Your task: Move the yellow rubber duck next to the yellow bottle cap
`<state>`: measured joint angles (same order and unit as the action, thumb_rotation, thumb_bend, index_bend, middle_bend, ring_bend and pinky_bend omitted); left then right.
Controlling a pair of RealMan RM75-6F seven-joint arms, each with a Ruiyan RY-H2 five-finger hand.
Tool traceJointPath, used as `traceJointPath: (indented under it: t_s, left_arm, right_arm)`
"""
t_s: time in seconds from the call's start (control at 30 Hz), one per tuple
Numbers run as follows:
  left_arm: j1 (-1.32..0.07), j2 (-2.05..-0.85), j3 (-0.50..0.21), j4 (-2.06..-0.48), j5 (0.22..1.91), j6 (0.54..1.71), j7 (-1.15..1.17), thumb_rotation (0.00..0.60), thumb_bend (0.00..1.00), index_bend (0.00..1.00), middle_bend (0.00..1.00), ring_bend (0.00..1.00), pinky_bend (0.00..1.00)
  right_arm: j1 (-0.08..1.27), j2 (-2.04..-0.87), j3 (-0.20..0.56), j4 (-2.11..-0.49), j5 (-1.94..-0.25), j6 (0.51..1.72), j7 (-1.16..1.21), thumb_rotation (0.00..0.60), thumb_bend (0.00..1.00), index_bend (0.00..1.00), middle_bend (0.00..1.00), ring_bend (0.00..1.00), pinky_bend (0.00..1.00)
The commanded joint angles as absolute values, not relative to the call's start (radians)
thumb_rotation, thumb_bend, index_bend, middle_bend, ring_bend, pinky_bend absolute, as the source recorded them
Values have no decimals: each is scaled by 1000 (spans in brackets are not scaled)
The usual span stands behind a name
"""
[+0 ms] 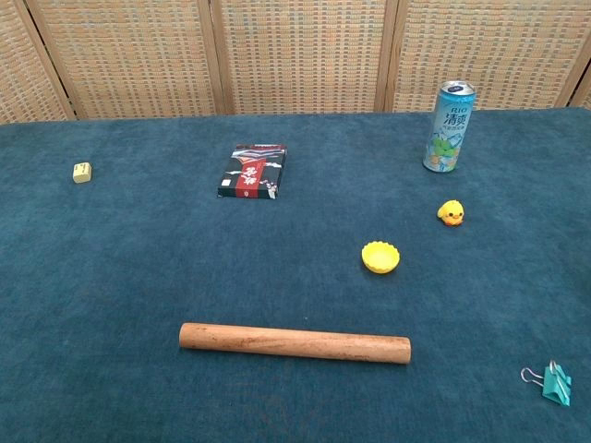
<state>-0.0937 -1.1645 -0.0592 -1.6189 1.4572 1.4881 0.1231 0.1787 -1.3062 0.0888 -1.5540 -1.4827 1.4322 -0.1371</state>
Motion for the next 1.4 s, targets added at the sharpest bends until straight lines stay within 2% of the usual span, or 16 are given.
traceJointPath:
  t_s: [0.03, 1.1, 1.3, 1.4]
  left_arm:
    - [-93, -1164, -59, -1619, 1457, 1490, 122, 600, 117, 0, 0, 0, 0]
    - [-89, -1162, -60, -1625, 1464, 1502, 124, 600, 116, 0, 0, 0, 0]
    - [-86, -1160, -66, -1621, 1459, 1509, 118, 600, 117, 0, 0, 0, 0]
    - [-86, -1162, -66, -1620, 1458, 1509, 121, 600, 116, 0, 0, 0, 0]
  right_arm:
    - [179, -1306, 89, -1553, -1484, 1433, -136, 600, 191, 0, 0, 0, 0]
    - [179, -1318, 87, -1538, -1522, 1461, -116, 600, 191, 1, 0, 0, 0]
    - [207, -1350, 114, -1506, -1544, 1470, -99, 600, 191, 128, 0, 0, 0]
    - [249, -1359, 141, -1497, -1524, 1417, -106, 600, 191, 212, 6, 0, 11]
